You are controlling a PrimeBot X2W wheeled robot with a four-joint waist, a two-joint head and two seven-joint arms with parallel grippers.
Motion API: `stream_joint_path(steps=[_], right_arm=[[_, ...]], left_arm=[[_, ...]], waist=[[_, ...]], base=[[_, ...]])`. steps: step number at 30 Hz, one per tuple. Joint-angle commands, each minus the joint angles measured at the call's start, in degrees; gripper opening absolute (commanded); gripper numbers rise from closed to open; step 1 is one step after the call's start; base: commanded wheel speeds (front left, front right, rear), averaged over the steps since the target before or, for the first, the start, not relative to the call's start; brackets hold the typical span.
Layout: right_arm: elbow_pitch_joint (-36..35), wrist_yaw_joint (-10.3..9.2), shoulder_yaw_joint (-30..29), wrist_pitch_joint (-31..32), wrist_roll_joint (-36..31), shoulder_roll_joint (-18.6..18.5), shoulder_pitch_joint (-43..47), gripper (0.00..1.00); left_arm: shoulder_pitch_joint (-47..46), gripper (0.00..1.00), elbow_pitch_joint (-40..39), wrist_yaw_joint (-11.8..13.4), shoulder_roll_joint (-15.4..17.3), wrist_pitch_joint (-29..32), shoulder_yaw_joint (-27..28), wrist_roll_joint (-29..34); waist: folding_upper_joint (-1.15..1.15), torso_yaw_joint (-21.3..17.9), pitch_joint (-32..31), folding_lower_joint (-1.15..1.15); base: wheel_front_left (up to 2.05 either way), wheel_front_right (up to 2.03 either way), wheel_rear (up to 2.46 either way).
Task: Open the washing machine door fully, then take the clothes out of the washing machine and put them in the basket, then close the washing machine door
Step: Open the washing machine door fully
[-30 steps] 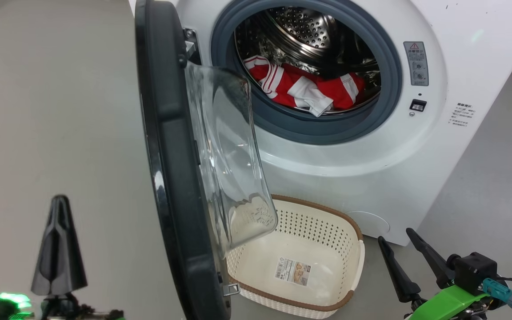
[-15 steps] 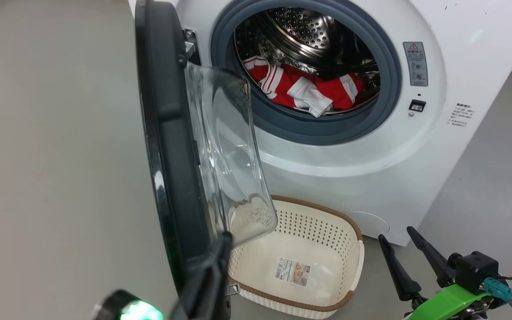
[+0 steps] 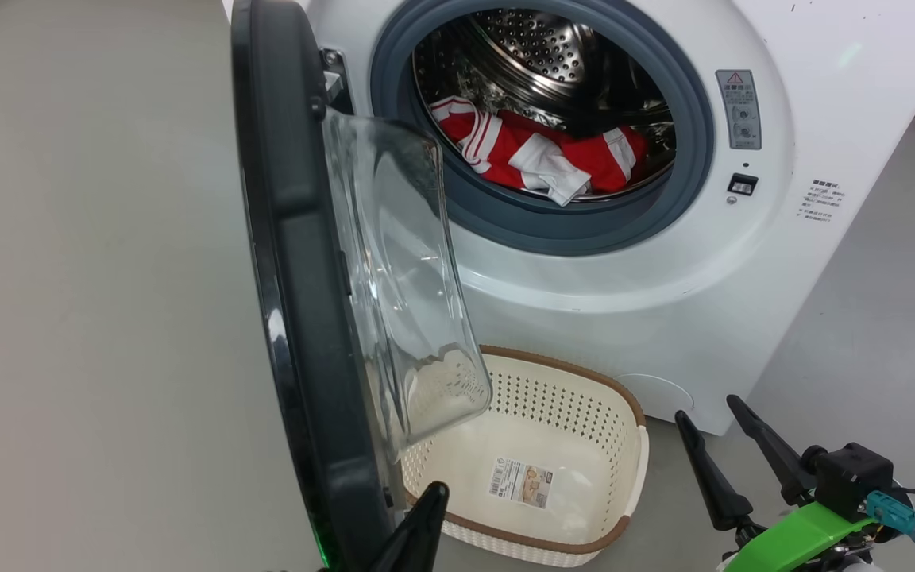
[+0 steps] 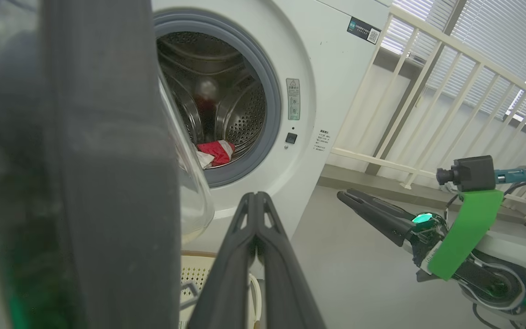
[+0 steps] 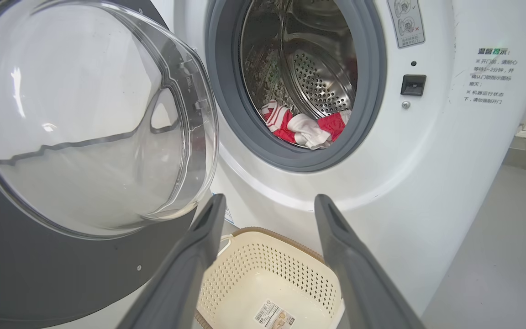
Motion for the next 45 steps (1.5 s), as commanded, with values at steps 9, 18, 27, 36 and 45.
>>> stream_joint_path(steps=[9,18,27,36,45], right_arm=[[-2.28,0.36,-0.24,-0.38,-0.55,-0.8,-2.04,1.0],[-2.61,0.36,-0.21,-0.38,-0.55,-0.89,-2.09,1.0],[-2.73,0.36,0.23,-0.38,-0.66,-0.59,-2.03,1.0],[-2.61,0.36,0.82,-0.38,-0.6,-0.45,-2.49,1.0],[-2.75,0.36,1.17,-0.38,-0.47,-0.67,-2.7,1.0]], left_arm=[[-2.18,0.0,0.84,2.43,0.22,0.2,3.08,-1.42],[-1.39,0.0,0.98,4.17,0.83,0.58,4.83,-2.37],[0.18,0.0,-0.41,6.42,2.65,0.58,8.04,-2.98],[0.45,0.0,-0.78,8.13,5.61,0.31,13.03,-4.29],[-0.08,0.0,0.64,9.7,8.34,-0.53,18.6,-5.82]], waist=[[0.0,0.86,0.25,0.0],[0.0,2.98,0.17,0.0],[0.0,4.78,0.43,0.0],[0.0,5.27,1.05,0.0],[0.0,5.01,1.94,0.0]], base=[[0.0,0.0,0.0],[0.0,0.0,0.0],[0.0,0.0,0.0],[0.0,0.0,0.0],[0.0,0.0,0.0]])
